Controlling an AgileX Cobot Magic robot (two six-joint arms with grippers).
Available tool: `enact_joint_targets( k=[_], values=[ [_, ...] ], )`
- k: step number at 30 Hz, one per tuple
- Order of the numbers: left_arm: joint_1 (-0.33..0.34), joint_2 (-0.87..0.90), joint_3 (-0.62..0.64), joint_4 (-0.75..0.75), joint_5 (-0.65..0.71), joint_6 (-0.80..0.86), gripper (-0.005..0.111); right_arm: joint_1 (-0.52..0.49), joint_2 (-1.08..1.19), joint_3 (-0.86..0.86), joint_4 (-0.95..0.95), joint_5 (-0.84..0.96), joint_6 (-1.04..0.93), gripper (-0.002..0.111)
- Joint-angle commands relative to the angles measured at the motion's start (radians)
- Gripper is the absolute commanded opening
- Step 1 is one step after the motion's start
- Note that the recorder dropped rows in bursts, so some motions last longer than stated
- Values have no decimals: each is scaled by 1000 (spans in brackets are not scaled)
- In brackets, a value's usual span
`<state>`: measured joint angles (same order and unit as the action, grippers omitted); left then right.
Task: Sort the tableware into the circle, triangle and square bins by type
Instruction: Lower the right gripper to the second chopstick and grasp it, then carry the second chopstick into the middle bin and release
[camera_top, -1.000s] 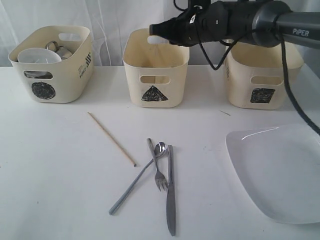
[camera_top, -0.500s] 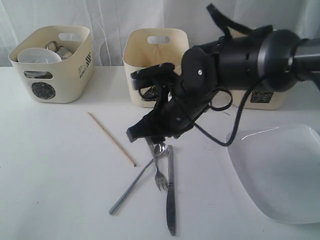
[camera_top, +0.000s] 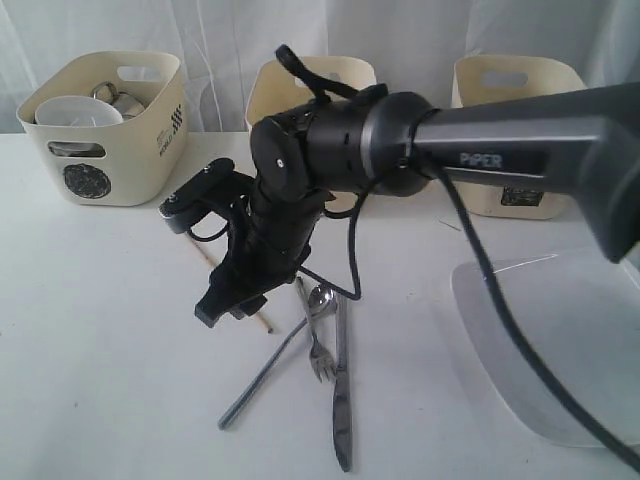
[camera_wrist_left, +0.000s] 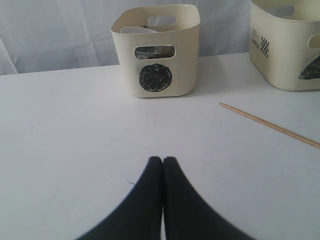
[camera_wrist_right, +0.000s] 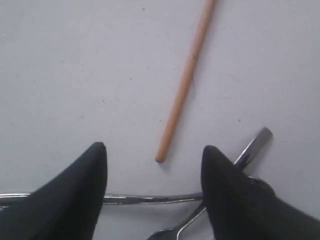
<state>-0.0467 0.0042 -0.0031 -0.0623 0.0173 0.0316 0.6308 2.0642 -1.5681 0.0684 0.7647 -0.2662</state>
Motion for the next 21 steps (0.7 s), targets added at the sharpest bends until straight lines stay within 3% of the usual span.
enact_joint_targets(
  k=[1, 16, 20, 21],
  values=[
    [-6, -4, 3, -12, 0, 2, 0, 1, 92, -99, -24, 61, -61, 54],
    [-6, -4, 3, -12, 0, 2, 0, 1, 233, -193, -50, 99, -70, 50],
    [-6, -4, 3, -12, 0, 2, 0, 1, 243, -193, -36, 118, -70, 34],
    [-6, -4, 3, -12, 0, 2, 0, 1, 243, -193, -10, 130, -70, 15]
  ],
)
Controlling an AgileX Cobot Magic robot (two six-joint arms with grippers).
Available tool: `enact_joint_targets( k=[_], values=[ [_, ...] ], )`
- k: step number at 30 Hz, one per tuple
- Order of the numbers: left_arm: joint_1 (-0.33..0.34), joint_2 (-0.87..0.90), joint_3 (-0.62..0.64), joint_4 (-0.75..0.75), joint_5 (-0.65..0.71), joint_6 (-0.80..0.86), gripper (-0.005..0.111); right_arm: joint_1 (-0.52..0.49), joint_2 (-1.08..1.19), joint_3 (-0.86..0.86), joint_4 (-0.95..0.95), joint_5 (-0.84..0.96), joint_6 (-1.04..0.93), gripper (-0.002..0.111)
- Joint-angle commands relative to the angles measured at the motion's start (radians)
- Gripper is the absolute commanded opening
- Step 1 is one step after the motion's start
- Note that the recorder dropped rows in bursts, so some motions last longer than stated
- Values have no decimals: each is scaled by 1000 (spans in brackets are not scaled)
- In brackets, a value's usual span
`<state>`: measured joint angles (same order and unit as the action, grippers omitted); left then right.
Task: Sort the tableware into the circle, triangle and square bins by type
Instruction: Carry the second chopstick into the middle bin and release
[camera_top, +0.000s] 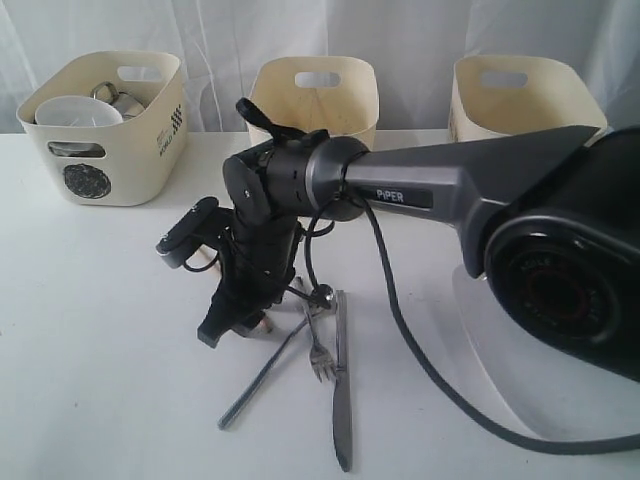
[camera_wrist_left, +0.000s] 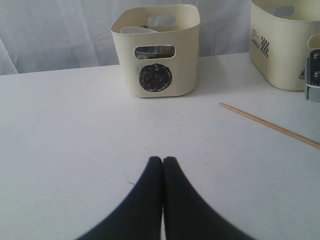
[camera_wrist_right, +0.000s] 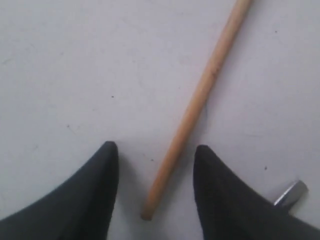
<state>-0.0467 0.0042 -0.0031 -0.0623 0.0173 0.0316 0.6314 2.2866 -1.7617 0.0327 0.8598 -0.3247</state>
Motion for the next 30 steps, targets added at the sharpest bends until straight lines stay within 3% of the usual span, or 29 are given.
enact_joint_targets(
  k=[1, 2, 5, 10, 15, 20, 30],
  values=[
    [-6, -4, 3, -12, 0, 2, 0, 1, 21, 1, 33, 35, -12, 7],
    [-6, -4, 3, -12, 0, 2, 0, 1, 19, 1, 77, 38, -12, 0],
    [-6, -4, 3, -12, 0, 2, 0, -4, -32, 34, 135, -30, 60, 0],
    [-6, -4, 3, -12, 0, 2, 0, -28, -319, 333, 189, -418, 157, 0],
    [-6, -4, 3, -12, 0, 2, 0, -147, -578, 570, 206, -804, 302, 0],
    [-6, -4, 3, -12, 0, 2, 0, -256, -552, 510, 206, -875, 304, 0],
    [-6, -4, 3, -12, 0, 2, 0, -294, -331, 235, 206, -836, 303, 0]
  ],
)
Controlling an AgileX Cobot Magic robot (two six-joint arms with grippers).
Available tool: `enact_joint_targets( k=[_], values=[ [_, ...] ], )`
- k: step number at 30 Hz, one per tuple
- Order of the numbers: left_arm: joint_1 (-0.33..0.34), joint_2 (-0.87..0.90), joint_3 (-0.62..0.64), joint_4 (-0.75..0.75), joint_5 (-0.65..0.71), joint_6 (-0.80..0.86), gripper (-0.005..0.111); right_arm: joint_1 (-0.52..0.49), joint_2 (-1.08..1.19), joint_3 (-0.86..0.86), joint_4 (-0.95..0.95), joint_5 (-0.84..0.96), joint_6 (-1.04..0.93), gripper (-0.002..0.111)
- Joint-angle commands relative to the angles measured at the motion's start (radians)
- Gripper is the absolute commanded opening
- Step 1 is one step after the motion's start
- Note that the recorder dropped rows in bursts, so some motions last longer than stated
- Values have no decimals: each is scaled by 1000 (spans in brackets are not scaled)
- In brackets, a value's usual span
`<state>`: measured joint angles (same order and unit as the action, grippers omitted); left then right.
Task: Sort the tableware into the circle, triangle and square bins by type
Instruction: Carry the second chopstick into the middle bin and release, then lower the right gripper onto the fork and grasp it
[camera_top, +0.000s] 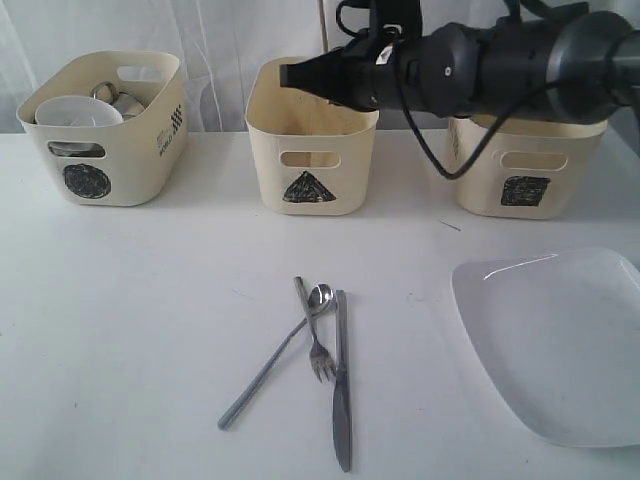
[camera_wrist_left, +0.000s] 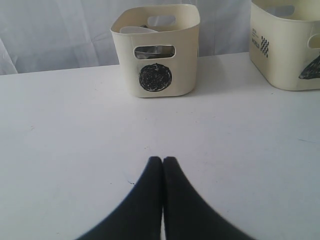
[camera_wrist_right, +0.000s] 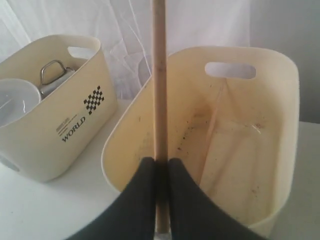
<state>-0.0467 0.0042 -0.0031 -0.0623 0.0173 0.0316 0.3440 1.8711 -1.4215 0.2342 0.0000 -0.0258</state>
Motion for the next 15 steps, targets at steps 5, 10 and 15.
enact_joint_targets(
  k=[5, 10, 15],
  values=[
    [-6, -4, 3, -12, 0, 2, 0, -11, 201, -237, 1, 83, -27, 5],
    [-6, -4, 3, -12, 0, 2, 0, -25, 266, -304, 1, 100, -43, 34],
    [-6, -4, 3, -12, 0, 2, 0, -35, 252, -316, -13, 158, -76, 37]
  ],
)
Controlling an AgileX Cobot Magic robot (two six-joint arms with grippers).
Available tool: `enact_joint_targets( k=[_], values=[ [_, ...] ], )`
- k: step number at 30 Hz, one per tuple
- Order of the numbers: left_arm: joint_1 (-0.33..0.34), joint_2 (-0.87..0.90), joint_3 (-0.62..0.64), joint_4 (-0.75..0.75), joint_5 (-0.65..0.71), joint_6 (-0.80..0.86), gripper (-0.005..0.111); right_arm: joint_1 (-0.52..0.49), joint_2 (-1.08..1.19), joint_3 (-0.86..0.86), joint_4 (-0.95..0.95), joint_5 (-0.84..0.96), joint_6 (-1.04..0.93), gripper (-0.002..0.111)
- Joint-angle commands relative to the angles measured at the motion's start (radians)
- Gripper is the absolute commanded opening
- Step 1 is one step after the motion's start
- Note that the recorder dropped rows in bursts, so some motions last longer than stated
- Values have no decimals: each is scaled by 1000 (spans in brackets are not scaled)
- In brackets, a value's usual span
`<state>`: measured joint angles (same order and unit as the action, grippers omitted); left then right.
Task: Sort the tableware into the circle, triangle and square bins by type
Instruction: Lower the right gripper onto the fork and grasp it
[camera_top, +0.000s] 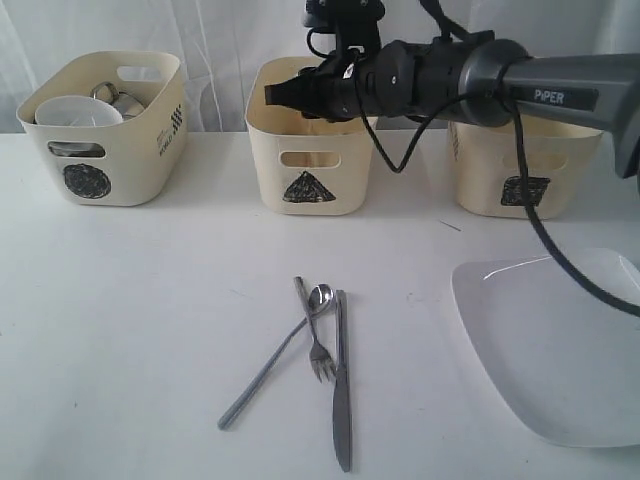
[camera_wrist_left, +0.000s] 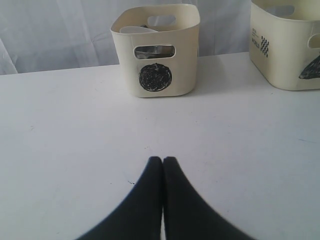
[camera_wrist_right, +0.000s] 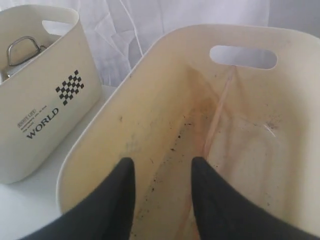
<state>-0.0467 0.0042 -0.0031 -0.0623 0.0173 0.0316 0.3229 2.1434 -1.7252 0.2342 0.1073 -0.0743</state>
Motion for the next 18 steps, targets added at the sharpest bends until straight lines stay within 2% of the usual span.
enact_joint_targets(
  k=[1, 4, 7, 12, 15, 18],
  values=[
    [-6, -4, 3, -12, 0, 2, 0, -14, -30, -10, -25, 73, -32, 37],
    [-6, -4, 3, -12, 0, 2, 0, -7, -97, 57, -59, 149, -43, 37],
    [-6, -4, 3, -12, 0, 2, 0, 16, -221, 223, -79, 190, -51, 37],
    [-6, -4, 3, -12, 0, 2, 0, 90, -389, 465, -100, 422, -54, 37],
    [-6, -4, 3, -12, 0, 2, 0, 154, -407, 526, -100, 530, -33, 37],
    [-6, -4, 3, -12, 0, 2, 0, 204, -387, 535, -105, 527, -30, 42]
  ],
)
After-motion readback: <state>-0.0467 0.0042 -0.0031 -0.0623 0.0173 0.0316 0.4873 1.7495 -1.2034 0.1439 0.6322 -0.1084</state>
